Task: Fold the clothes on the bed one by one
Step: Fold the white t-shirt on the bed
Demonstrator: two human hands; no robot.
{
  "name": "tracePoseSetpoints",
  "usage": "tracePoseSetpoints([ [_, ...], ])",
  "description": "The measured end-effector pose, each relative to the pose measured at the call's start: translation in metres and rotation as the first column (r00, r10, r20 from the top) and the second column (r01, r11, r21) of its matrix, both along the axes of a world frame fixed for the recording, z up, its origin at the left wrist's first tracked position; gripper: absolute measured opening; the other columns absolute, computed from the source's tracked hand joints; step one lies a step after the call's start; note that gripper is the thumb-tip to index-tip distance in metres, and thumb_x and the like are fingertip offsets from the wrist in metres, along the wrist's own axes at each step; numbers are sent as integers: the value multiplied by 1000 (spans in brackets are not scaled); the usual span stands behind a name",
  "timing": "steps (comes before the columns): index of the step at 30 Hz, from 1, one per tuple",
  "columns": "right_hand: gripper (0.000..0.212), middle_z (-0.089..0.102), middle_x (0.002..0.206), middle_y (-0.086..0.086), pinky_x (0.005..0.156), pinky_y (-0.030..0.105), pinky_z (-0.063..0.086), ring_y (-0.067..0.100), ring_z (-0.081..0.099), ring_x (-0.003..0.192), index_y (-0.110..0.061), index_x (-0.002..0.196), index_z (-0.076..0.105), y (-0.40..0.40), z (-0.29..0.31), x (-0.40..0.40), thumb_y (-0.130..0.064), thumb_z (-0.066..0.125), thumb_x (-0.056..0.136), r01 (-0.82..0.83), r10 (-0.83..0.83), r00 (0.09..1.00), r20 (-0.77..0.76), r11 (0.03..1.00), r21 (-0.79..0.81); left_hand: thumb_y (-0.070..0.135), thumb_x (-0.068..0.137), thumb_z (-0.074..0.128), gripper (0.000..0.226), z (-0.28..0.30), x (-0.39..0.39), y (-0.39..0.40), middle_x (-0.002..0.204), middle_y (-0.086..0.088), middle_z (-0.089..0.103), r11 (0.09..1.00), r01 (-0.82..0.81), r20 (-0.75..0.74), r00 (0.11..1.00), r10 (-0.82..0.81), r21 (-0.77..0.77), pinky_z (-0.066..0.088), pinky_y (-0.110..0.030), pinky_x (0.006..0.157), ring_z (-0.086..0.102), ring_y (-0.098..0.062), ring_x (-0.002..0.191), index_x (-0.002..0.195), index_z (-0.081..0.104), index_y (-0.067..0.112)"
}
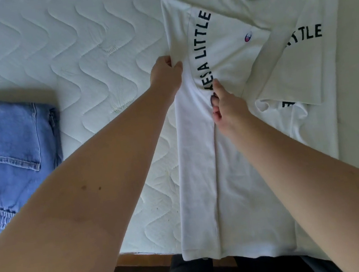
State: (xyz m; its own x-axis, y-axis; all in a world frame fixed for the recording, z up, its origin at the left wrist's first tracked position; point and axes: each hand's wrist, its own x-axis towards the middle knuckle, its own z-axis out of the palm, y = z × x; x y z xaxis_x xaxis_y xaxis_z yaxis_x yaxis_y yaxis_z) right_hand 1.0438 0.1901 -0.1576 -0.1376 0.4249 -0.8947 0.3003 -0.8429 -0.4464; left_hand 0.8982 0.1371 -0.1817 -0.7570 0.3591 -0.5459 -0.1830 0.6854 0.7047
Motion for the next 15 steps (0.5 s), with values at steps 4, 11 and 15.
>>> tracePoseSetpoints([
  [4, 24, 58, 50, -9, 38, 13, 32, 5, 32, 34, -18, 90, 65, -2, 5, 2, -40, 75, 84, 205, -216, 975, -58, 967, -154, 29, 101, 45, 22, 6, -32, 28, 100, 5, 62, 998, -28, 50, 998, 25, 50, 40, -18, 63, 55, -10, 81, 111, 61, 18],
  [11, 34, 64, 76, -2, 51, 25, 50, 14, 63, 51, -15, 98, 57, 36, -5, 29, -49, 57, 94, -215, 79, 949, 304, 868, 447, 33, 104, 37, 28, 11, -91, 74, 90, -2, 53, 991, -78, 187, 981, 57, 105, 39, -27, 71, 46, -15, 80, 88, 59, 26],
  [15, 41, 65, 105, 0, 73, 10, 32, 19, 62, 104, -15, 121, 52, 81, -8, 22, -41, 63, 91, -399, 157, 905, 395, 635, 662, 27, 104, 40, 26, 4, -117, 93, 106, -5, 54, 964, -177, 296, 948, 114, 198, 43, -27, 89, 48, -16, 99, 100, 65, 21],
])
